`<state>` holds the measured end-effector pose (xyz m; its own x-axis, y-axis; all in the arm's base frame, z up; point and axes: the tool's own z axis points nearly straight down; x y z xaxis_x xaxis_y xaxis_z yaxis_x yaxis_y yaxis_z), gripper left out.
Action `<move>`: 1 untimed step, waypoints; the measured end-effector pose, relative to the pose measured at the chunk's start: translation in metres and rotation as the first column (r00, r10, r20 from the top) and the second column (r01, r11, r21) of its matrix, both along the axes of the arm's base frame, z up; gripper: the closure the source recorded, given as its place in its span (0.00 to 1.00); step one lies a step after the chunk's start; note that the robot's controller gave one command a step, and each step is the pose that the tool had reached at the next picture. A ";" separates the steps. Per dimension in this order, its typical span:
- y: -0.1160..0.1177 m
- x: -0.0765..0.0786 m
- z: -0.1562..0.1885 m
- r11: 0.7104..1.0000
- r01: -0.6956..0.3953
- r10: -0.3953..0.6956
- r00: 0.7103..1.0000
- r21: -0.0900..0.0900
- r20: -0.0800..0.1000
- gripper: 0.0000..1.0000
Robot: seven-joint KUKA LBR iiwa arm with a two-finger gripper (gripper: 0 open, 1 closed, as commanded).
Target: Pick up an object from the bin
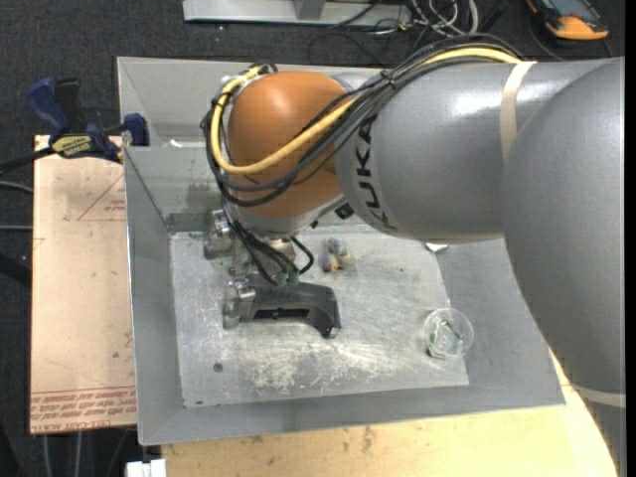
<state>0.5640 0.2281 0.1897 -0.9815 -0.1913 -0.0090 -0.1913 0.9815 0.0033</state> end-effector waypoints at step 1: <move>-0.008 -0.001 -0.033 0.984 -0.179 0.179 0.984 -0.005 -0.011 0.00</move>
Offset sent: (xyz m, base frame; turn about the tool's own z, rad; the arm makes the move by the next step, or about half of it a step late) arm 0.0149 -0.0544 -0.0331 -0.0602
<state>0.5625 0.2202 0.1564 -0.9316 -0.3635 0.0032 -0.3635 0.9316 0.0006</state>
